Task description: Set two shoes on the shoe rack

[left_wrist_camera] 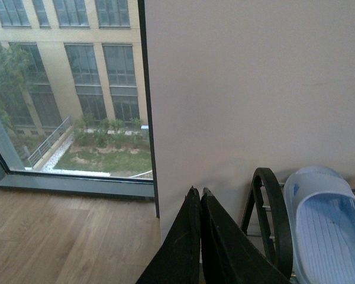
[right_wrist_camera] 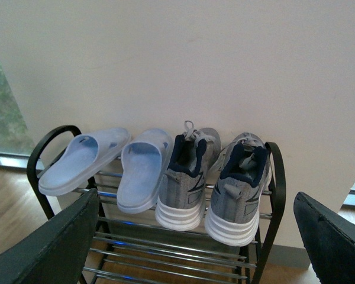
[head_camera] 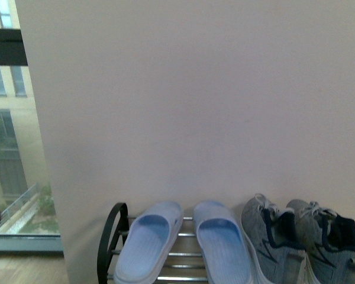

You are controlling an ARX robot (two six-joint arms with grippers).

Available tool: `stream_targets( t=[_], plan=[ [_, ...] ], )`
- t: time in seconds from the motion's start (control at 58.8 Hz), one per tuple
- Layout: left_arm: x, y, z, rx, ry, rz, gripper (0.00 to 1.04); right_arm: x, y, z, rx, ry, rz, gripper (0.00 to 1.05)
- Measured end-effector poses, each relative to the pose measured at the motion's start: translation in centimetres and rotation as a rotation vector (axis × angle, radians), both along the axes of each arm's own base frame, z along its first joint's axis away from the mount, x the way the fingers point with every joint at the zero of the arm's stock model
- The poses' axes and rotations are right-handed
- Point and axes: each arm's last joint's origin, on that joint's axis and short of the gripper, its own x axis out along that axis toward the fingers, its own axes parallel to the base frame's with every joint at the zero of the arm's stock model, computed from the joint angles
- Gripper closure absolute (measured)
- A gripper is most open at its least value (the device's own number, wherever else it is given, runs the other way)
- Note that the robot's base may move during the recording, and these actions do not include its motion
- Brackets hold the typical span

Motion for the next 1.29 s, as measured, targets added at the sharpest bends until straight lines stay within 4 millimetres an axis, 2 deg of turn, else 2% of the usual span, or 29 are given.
stream_targets(
  t=[0.408,0.459,1.02,1.292],
  plan=[
    [-5.5,1.6,0.0,0.000,0.005,-0.003,1.03,0.0,0.0,0.0,0.000,0.000,0.000,0.09],
    [-6.3,2.3,0.0,-0.001,0.007,-0.022,1.03,0.0,0.0,0.0,0.000,0.000,0.000,0.09],
    [-10.8,2.7,0.2,-0.001,0.003,-0.003,1.03,0.0,0.0,0.0,0.000,0.000,0.000,0.09],
    [-12.2,2.7,0.8,-0.001,-0.016,-0.004,1.03,0.0,0.0,0.0,0.000,0.000,0.000,0.09]
  ],
)
